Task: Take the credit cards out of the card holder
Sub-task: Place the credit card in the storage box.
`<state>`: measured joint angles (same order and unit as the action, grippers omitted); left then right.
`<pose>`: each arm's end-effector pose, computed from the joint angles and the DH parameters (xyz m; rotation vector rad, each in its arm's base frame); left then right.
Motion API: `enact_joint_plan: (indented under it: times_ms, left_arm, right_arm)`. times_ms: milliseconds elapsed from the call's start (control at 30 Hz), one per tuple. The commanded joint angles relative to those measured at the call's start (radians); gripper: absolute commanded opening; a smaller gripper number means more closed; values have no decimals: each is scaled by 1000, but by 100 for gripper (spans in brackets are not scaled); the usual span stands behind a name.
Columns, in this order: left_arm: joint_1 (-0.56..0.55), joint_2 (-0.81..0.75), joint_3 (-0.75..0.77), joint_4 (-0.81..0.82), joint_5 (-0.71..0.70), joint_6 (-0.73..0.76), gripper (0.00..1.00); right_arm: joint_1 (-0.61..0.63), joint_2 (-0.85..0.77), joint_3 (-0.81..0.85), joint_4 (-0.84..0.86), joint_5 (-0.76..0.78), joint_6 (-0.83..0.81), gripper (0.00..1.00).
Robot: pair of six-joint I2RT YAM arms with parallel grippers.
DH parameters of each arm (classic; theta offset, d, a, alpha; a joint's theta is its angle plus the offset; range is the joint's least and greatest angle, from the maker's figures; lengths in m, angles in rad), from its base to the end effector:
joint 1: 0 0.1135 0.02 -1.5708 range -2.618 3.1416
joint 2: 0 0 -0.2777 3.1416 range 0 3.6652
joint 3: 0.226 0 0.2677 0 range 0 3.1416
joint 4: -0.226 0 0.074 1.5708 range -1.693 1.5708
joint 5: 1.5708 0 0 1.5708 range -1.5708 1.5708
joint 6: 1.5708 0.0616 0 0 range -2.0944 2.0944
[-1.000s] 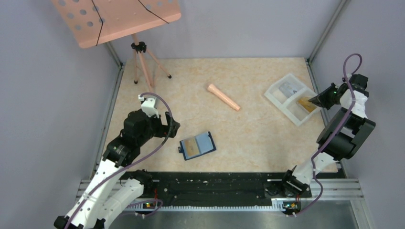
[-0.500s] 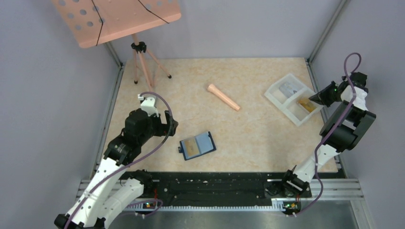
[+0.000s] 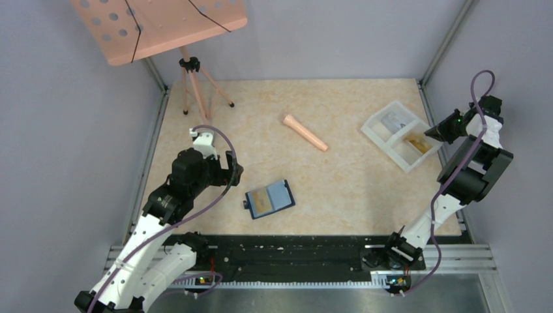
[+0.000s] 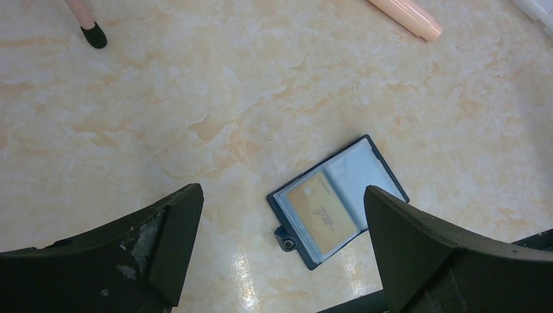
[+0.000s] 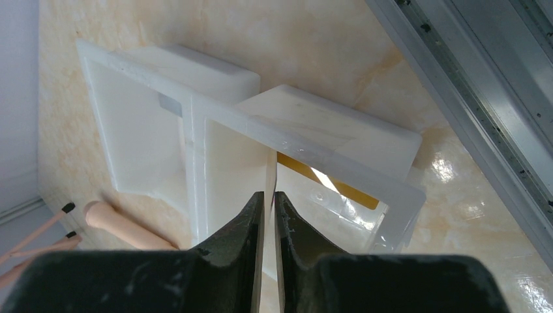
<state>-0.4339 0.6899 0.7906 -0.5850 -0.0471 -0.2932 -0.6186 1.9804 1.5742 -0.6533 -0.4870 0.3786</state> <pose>0.1639 -0.0727 0.3131 0.1166 2.0755 -0.4006 0.3889 -0.2414 0.2082 1.0649 2.2990 0.5445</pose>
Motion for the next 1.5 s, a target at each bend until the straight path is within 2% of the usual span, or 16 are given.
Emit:
enact_joint_plan:
  times_ms: [0,333,567,700,867,1067,1467]
  left_arm:
    - [-3,-2,6,29,-17,9,99]
    - [-3,-2,7,27,-18,9,99]
    - [-3,-1,7,30,-12,10,99]
    - [-2,-5,6,30,-13,9,99]
    - [-3,-14,3,29,-13,11,99]
    - [-2,-18,1,28,-17,12,99]
    - [-3,-10,3,30,-8,14,99]
  right_arm:
    - [-10,16,62,46,48,30,9]
    - [-4,4,54,74,65,48,6]
    - [32,-26,11,90,88,73,15]
    - [51,-59,-50,138,101,104,16]
    - [66,-73,-92,154,104,127,15]
    - [68,-107,-89,161,119,113,0]
    - [34,-64,-13,133,4,-27,0]
